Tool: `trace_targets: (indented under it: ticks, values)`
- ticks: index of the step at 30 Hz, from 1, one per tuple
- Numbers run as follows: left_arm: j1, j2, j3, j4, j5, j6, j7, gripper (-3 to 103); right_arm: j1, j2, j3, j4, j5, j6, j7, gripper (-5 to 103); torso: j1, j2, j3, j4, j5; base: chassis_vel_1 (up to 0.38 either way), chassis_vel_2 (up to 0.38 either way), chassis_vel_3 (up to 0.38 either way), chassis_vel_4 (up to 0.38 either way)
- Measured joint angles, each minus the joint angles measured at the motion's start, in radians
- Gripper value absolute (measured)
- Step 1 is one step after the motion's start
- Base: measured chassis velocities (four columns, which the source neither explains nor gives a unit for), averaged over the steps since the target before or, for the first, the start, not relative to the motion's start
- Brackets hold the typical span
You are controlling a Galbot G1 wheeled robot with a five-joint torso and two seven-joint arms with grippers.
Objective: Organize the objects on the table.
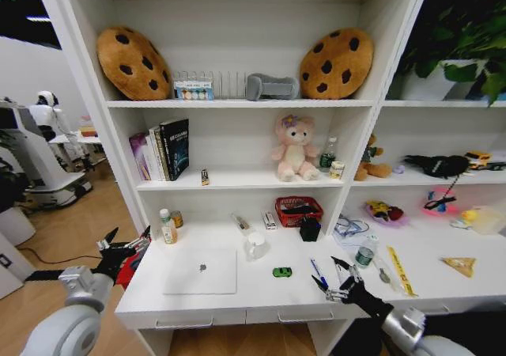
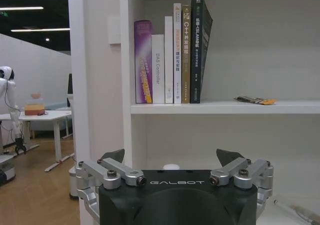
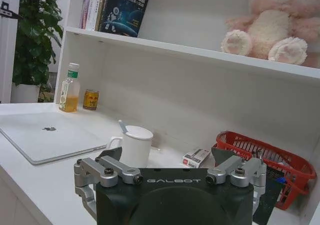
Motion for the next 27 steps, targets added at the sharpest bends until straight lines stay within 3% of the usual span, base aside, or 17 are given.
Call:
trace_targets:
  ticks: [2,6,11,14,17,23,27]
  values:
    - [0.001,-0.003,0.001,0.002,0.003,0.000,0.002,100,0.013,-0.003,-0.001,-0.024,-0.005,0.025,-0.006,99,0.000,0.000,0.000,0.0003,0.0002,0.000,0.000,0.000,0.000]
    - [0.006,-0.013,0.005,0.008,0.012,-0.001,0.005,100,0.016,0.001,-0.007,-0.052,-0.011,0.059,0.081,98,0.000,0.000,0.000,0.0003,0.0000,0.000,0.000,0.000,0.000]
    - [0.005,-0.013,0.011,0.011,0.016,-0.001,0.006,100,0.030,-0.010,-0.024,-0.081,-0.048,0.039,0.152,100,0.000,0.000,0.000,0.0001,0.0001,0.000,0.000,0.000,0.000]
    - [0.004,-0.008,0.010,0.019,0.016,0.000,0.006,100,0.040,-0.052,-0.042,-0.089,0.010,0.001,0.098,100,0.000,0.000,0.000,0.0002,0.0000,0.000,0.000,0.000,0.000]
    - [-0.013,0.014,0.022,0.043,0.017,-0.002,0.006,100,0.068,-0.113,-0.061,-0.136,0.063,-0.012,-0.068,100,0.000,0.000,0.000,0.0009,0.0000,0.000,0.000,0.000,0.000]
    - [-0.045,0.039,0.048,0.064,0.010,0.000,0.006,100,0.087,-0.130,-0.066,-0.172,0.070,0.008,-0.115,100,0.000,0.000,0.000,-0.0007,-0.0001,0.000,0.000,0.000,0.000]
    - [-0.044,0.041,0.048,0.079,0.009,0.001,0.013,100,0.106,-0.126,-0.080,-0.198,0.074,0.040,-0.091,100,0.000,0.000,0.000,0.0007,0.0000,0.000,0.000,0.000,0.000]
